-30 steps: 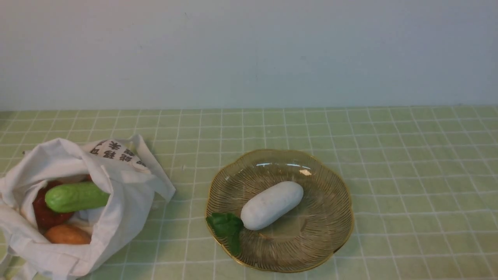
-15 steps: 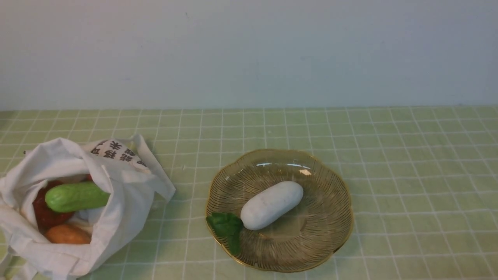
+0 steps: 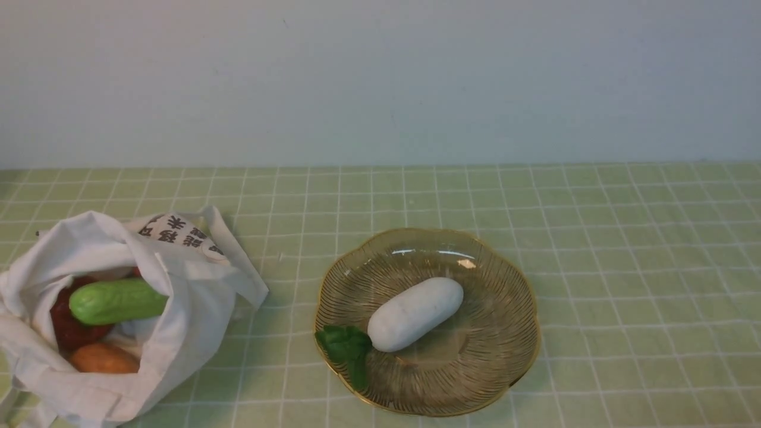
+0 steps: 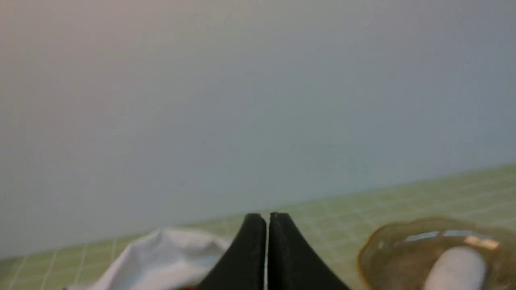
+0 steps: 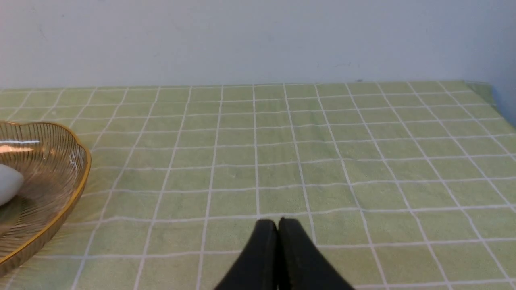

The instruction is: Take vegetables from bag on green coffee tablecloth place on plate.

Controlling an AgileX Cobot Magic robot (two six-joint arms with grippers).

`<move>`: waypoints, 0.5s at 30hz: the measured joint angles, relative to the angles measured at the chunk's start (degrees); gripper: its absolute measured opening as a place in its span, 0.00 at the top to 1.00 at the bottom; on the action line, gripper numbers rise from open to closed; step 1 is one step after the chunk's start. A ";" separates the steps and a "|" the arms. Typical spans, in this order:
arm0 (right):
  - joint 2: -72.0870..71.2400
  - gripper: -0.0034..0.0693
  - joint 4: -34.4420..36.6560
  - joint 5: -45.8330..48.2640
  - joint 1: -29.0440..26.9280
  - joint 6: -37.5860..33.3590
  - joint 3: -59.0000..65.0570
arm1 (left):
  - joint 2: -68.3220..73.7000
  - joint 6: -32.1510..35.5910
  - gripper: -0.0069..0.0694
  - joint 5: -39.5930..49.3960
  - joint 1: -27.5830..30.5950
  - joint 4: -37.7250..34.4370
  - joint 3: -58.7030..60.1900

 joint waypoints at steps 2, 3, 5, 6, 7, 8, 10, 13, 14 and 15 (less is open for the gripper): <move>0.00 0.97 0.00 0.00 0.00 0.00 0.00 | 0.00 2.83 0.92 -1.38 4.03 -1.80 5.43; 0.00 0.97 0.00 0.00 0.00 0.00 0.00 | 0.00 3.22 0.92 -1.49 4.29 -1.93 6.28; 0.00 0.97 0.00 0.00 0.00 0.00 0.00 | 0.00 4.26 0.92 -3.10 6.28 -3.15 10.61; 0.00 0.97 0.00 0.00 0.00 0.00 0.00 | 0.00 4.41 0.92 -3.36 6.64 -3.57 12.32; 0.00 0.97 0.00 0.00 0.00 0.00 0.00 | 0.00 4.52 0.92 -3.67 6.78 -3.74 13.92; 0.00 0.97 0.00 0.00 0.00 0.00 0.00 | 0.00 4.66 0.92 -3.92 6.78 -3.79 15.39; 0.00 0.97 0.00 0.00 0.00 0.00 0.00 | 0.00 4.73 0.92 -3.84 6.78 -3.84 16.35; 0.00 0.97 0.00 0.00 0.00 0.00 0.00 | 0.00 4.73 0.92 -1.76 6.78 -3.84 16.41; 0.00 0.97 0.00 0.00 0.00 0.00 0.00 | 0.00 4.73 0.92 -0.91 6.78 -3.84 16.41; 0.00 0.97 0.00 0.00 0.00 0.00 0.00 | 0.00 4.73 0.92 -0.85 6.78 -3.84 16.41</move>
